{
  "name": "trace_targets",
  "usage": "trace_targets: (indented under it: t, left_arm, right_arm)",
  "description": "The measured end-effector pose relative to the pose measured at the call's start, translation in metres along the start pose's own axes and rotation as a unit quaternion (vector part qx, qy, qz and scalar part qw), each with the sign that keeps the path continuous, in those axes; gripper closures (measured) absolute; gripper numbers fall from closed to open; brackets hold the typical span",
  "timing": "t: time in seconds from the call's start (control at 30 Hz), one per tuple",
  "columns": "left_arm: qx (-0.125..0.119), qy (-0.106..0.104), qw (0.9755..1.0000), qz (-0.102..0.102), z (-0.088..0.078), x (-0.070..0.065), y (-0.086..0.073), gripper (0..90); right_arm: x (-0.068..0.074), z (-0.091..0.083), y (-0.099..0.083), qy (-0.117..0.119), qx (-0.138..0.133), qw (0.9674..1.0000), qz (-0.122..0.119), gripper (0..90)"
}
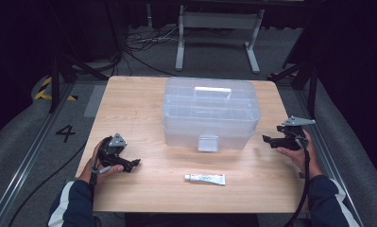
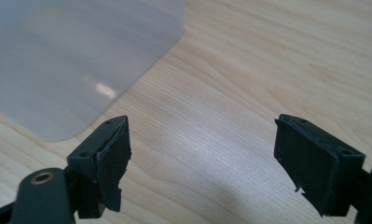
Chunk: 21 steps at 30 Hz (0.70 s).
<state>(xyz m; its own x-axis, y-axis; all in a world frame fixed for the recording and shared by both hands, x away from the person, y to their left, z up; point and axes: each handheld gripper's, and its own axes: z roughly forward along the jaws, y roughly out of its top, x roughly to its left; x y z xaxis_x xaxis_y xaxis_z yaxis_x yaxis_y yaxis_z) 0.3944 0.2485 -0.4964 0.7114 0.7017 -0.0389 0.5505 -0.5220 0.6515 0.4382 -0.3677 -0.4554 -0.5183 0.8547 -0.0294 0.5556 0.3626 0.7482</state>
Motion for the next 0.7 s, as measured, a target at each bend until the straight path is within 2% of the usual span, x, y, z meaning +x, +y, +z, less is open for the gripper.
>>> trace_targets:
  t: [0.3,0.43,0.7]
  left_arm:
    - [0.000,0.000,1.0000,-0.003,0.000,0.000,0.000,0.2]
    - [-0.001,0.000,1.0000,-0.004,0.000,-0.001,0.000,0.2]
    - [-0.001,0.001,1.0000,-0.005,0.000,-0.001,0.000,0.3]
  right_arm:
    - [0.012,-0.027,0.013,0.029,-0.042,0.9984,-0.023,21.0]
    - [0.020,-0.040,0.019,0.033,-0.059,0.9971,-0.035,21.5]
    - [0.034,-0.054,0.028,0.048,-0.077,0.9942,-0.059,21.8]
